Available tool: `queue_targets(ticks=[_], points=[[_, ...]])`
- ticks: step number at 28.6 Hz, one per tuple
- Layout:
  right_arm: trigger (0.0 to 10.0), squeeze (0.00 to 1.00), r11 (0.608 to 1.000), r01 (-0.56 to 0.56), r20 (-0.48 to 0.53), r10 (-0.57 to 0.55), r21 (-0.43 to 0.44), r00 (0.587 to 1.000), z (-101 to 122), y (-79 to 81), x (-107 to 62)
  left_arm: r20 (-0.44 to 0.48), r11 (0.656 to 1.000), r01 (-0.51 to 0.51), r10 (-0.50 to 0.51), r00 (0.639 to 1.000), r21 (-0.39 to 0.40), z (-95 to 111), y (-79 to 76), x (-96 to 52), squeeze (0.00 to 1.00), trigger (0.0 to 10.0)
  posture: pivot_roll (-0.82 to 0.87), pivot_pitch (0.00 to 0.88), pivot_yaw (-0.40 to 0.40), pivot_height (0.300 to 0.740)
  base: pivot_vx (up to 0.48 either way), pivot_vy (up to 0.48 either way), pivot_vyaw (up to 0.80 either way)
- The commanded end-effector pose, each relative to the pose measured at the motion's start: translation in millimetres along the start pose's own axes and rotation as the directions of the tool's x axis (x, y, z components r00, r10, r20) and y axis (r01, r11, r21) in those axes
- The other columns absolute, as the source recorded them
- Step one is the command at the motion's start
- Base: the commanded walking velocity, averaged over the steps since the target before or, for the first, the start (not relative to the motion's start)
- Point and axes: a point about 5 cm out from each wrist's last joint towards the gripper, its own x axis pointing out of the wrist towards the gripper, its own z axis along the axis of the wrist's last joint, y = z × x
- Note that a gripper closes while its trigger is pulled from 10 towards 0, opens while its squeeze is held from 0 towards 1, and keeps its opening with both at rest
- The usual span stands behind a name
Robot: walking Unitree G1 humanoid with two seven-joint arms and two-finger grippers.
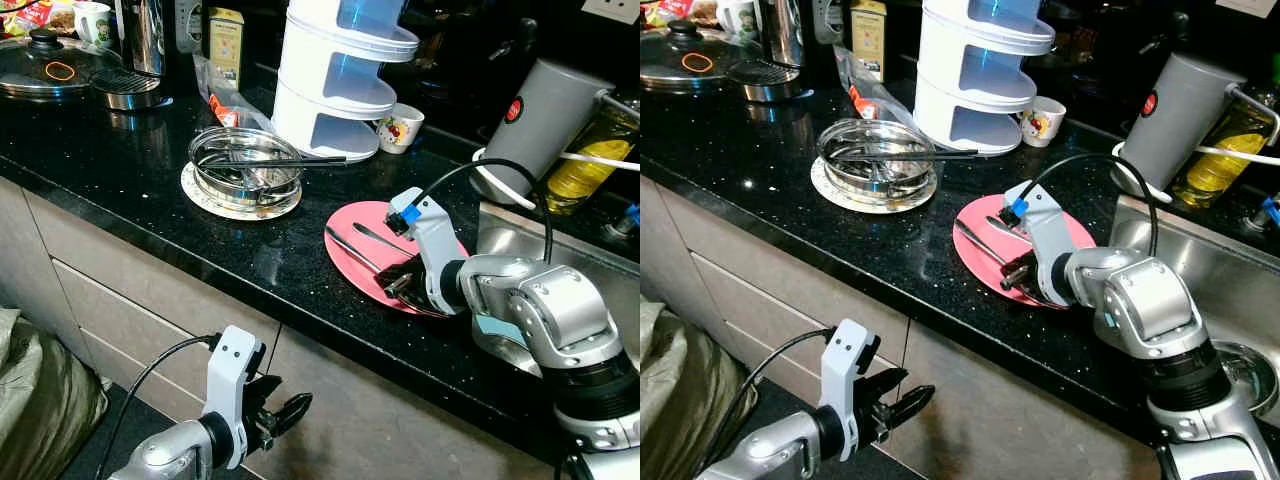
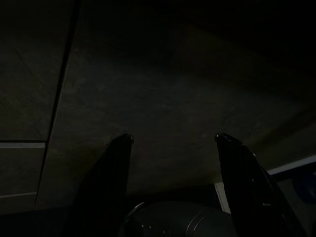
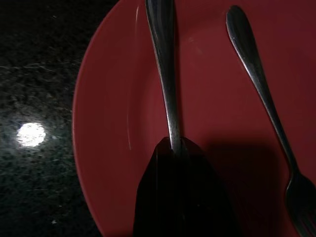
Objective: Kitchen organization
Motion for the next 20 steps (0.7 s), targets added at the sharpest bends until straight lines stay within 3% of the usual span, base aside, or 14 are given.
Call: queue_targets(ticks=[1, 4, 5, 6, 7, 8, 9, 13, 16, 17, 20], points=[[0.0, 0.0, 0.999, 0.015, -0.091, -0.012, 0.039, 0.996, -20, -2.4, 6.3, 0.001, 1.0, 0.018, -0.018, 1.0, 0.0, 2, -4.0, 1.3, 0.0, 10.0, 0.14, 0.0, -0.201, 0.74, 0.0, 0.0, 0.0], [0.0, 0.0, 0.999, 0.019, -0.086, -0.015, 0.041, 0.996, -19, -2.6, 6.6, 0.001, 1.0, 0.018, -0.018, 1.0, 0.0, 2, -4.0, 1.3, 0.0, 10.0, 0.14, 0.0, -0.202, 0.74, 0.0, 0.0, 0.0], [0.0, 0.0, 0.998, 0.026, -0.051, -0.023, 0.051, 0.998, -17, -3.9, 7.4, 0.0, 1.0, 0.021, -0.021, 1.0, 0.001, 2, -4.2, 1.5, 0.0, 10.0, 0.14, 0.0, -0.204, 0.74, 0.0, 0.0, 0.0], [0.0, 0.0, 0.995, 0.041, 0.077, -0.047, 0.087, 0.996, -3, -9.1, 7.3, 0.0, 1.0, 0.027, -0.027, 1.0, 0.002, 2, -4.5, 2.5, 0.0, 10.0, 0.14, 0.0, -0.203, 0.74, 0.0, 0.0, 0.0], [0.0, 0.0, 0.995, 0.041, 0.077, -0.047, 0.087, 0.996, -3, -9.1, 7.3, 0.0, 1.0, 0.027, -0.027, 1.0, 0.002, 2, -4.5, 2.5, 0.0, 10.0, 0.14, 0.0, -0.203, 0.74, 0.0, 0.0, 0.0], [0.0, 0.0, 0.99, 0.037, 0.24, -0.07, 0.138, 0.968, 17, -14.8, 2.5, 0.001, 0.999, 0.032, -0.032, 0.999, 0.004, 3, -4.7, 3.0, 0.0, 10.0, 0.14, 0.0, -0.203, 0.74, 0.0, 0.0, 0.0], [0.0, 0.0, 0.987, 0.026, 0.297, -0.073, 0.159, 0.952, 24, -16.4, 0.1, 0.001, 0.999, 0.033, -0.033, 0.999, 0.005, 3, -4.8, 3.0, 0.0, 10.0, 0.14, 0.0, -0.203, 0.74, 0.0, 0.0, 0.0], [0.0, 0.0, 0.984, 0.008, 0.401, -0.079, 0.176, 0.912, 35, -18.1, -6.6, 0.003, 0.999, 0.036, -0.036, 0.999, 0.005, 3, -4.6, 3.0, 0.0, 10.0, 0.14, 0.0, -0.201, 0.74, 0.0, 0.0, 0.0], [0.0, 0.0, 0.979, -0.035, 0.568, -0.087, 0.2, 0.819, 53, -20.1, -23.8, 0.009, 0.995, 0.101, -0.101, 0.995, 0.029, 7, -10.0, 2.7, 0.0, 10.0, 0.13, 0.0, -0.2, 0.74, 0.0, 0.0, 0.0], [3.1, 0.0, 0.975, -0.048, 0.599, -0.095, 0.218, 0.795, 56, -21.6, -28.0, 0.008, 0.985, 0.167, -0.167, 0.986, 0.033, 8, -16.3, 1.1, 0.0, 10.0, 0.13, 0.0, -0.2, 0.74, 0.0, 0.0, -0.68], [2.5, 0.0, 0.971, -0.051, 0.612, -0.105, 0.232, 0.784, 57, -23.6, -30.2, 0.015, 0.971, 0.239, -0.239, 0.971, 0.031, 10, -23.4, -1.2, 0.0, 10.0, 0.13, 0.0, -0.2, 0.74, 0.0, 0.0, -0.68]])
